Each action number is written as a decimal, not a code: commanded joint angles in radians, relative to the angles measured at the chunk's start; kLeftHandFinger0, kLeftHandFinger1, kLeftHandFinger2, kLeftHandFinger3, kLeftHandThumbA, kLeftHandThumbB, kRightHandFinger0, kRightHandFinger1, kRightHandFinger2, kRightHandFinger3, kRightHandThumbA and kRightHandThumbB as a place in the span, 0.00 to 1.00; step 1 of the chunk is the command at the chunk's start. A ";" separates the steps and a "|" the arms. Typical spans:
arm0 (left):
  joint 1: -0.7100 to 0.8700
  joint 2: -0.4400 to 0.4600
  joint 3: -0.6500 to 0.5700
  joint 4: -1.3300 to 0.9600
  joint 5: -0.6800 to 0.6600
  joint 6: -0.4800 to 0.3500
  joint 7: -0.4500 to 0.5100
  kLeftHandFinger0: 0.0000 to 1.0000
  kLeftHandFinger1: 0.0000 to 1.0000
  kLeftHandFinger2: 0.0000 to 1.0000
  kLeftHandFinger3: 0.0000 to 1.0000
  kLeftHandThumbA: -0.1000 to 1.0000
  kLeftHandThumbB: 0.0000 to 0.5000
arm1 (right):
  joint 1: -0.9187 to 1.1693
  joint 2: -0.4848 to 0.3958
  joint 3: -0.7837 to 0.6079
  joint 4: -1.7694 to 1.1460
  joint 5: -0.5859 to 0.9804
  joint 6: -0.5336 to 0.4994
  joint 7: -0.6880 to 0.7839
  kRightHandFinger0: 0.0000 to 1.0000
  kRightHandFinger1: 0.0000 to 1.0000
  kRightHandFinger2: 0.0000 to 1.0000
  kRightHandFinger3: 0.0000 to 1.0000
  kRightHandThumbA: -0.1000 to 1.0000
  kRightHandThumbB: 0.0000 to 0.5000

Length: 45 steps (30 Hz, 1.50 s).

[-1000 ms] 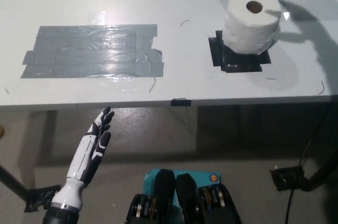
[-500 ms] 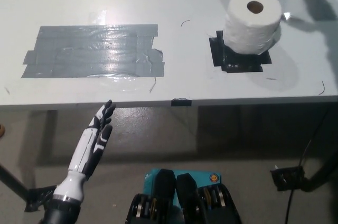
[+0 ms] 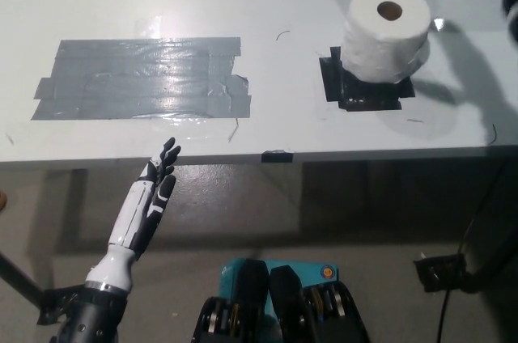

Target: A person hands over a roll of toilet paper to the robot , and the robot inserts its right thumb into the hole in the centre to grab the roll, and then places it on the balck area on the desk.

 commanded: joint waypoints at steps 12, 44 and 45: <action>-0.016 0.008 0.014 -0.022 -0.007 -0.027 0.020 1.00 1.00 1.00 1.00 1.00 0.30 | 0.586 0.219 0.000 -1.040 0.134 0.000 -0.062 1.00 1.00 1.00 1.00 1.00 0.63; 0.129 -0.026 0.034 -0.050 -0.033 -0.049 0.029 1.00 1.00 1.00 1.00 1.00 0.22 | 0.803 0.279 -0.038 -0.349 0.228 -0.175 -0.027 1.00 1.00 1.00 1.00 0.94 0.44; 0.135 -0.027 0.034 -0.051 -0.032 -0.051 0.028 1.00 1.00 1.00 1.00 1.00 0.22 | 0.809 0.277 -0.038 -0.345 0.229 -0.176 -0.026 1.00 1.00 1.00 1.00 0.94 0.46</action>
